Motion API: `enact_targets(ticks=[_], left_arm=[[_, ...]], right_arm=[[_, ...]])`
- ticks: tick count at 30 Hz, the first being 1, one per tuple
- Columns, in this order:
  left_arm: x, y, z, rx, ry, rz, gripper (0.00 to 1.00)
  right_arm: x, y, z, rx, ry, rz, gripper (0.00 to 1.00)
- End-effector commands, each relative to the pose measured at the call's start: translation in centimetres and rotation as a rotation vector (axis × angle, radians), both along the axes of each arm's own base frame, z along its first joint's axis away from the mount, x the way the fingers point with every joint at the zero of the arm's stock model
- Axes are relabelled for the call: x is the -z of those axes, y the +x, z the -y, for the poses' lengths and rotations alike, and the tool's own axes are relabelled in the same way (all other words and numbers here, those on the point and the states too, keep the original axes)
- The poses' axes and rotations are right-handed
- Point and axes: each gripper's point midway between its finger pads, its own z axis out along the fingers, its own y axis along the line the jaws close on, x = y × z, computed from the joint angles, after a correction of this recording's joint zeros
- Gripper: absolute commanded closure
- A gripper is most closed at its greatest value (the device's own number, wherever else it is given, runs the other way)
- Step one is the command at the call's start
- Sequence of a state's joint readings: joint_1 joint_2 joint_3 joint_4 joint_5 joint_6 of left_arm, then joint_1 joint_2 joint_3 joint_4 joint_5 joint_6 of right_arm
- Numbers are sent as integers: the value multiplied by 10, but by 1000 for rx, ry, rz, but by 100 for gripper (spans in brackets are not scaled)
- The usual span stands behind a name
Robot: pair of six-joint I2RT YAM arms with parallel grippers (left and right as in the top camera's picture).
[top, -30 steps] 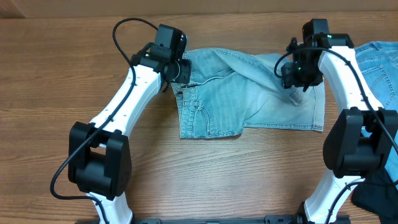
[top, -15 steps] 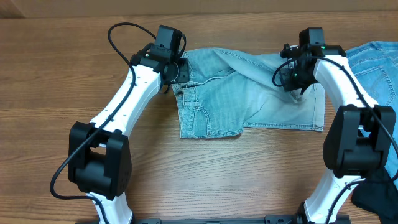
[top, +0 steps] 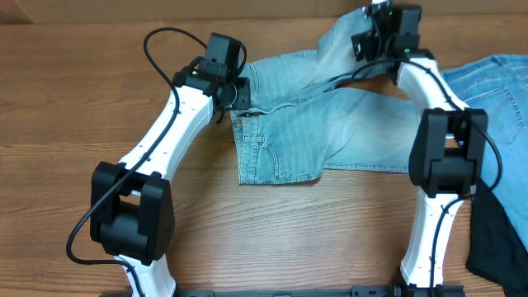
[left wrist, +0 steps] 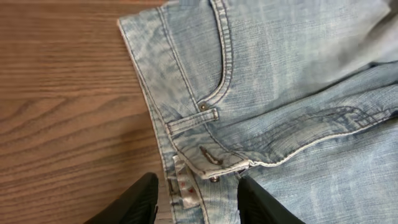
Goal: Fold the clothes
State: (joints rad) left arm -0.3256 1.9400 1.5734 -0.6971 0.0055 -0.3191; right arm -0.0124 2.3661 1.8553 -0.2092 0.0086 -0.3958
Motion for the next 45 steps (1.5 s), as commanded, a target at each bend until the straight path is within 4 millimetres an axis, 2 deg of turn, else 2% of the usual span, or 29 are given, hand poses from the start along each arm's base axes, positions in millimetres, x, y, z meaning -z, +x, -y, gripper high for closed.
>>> enact_targets(ticks=[1,4,5,6,7,8,9,10,12,13,15,18,21,24,25,26,30,32,35,37,39,42,45], left_arm=[[-17,9,-4,33,23,62,54],[-23,18,-3,55,28,107,50],[-23,20,-2,59,29,116,49],[-23,22,-3,72,41,127,49],[-22,24,-5,67,58,132,55],[-16,28,-7,79,86,138,79],[-6,33,-5,123,113,143,88],[2,37,-4,149,129,143,92],[26,44,-2,188,155,132,94],[36,46,-2,191,160,123,96],[51,52,0,207,169,127,96],[68,60,2,211,172,132,96],[78,68,5,247,189,160,93],[73,76,15,319,178,217,87],[70,79,18,342,180,239,92],[68,81,17,339,179,247,93],[69,84,15,333,178,253,90],[82,83,12,343,188,233,91],[111,78,11,354,198,182,90],[123,76,9,355,202,159,85],[130,78,-1,331,249,151,82],[125,93,-29,277,302,187,84],[122,101,-47,266,239,200,84]], right_arm=[[-83,1,35,238,-38,148,0],[-166,-33,37,304,45,201,0],[-179,-57,36,337,84,150,0],[-182,-76,36,365,112,100,0],[-178,-101,36,404,144,13,0],[-160,-135,28,417,180,-144,13],[-144,-155,21,412,205,-252,23],[-131,-171,16,425,231,-338,40],[-108,-201,12,487,265,-479,91],[-98,-211,12,525,275,-524,96],[-83,-222,18,578,288,-572,96],[-61,-235,15,579,325,-646,96],[-37,-247,15,587,312,-695,96],[-12,-252,15,590,309,-708,96],[4,-254,13,585,317,-711,96],[14,-257,11,580,324,-715,96],[43,-268,10,582,324,-729,96],[59,-276,10,583,323,-734,96],[73,-281,10,582,324,-731,96],[79,-288,9,584,321,-744,96],[82,-304,11,602,295,-800,96],[87,-316,13,652,292,-830,96],[96,-332,12,664,282,-872,96]])
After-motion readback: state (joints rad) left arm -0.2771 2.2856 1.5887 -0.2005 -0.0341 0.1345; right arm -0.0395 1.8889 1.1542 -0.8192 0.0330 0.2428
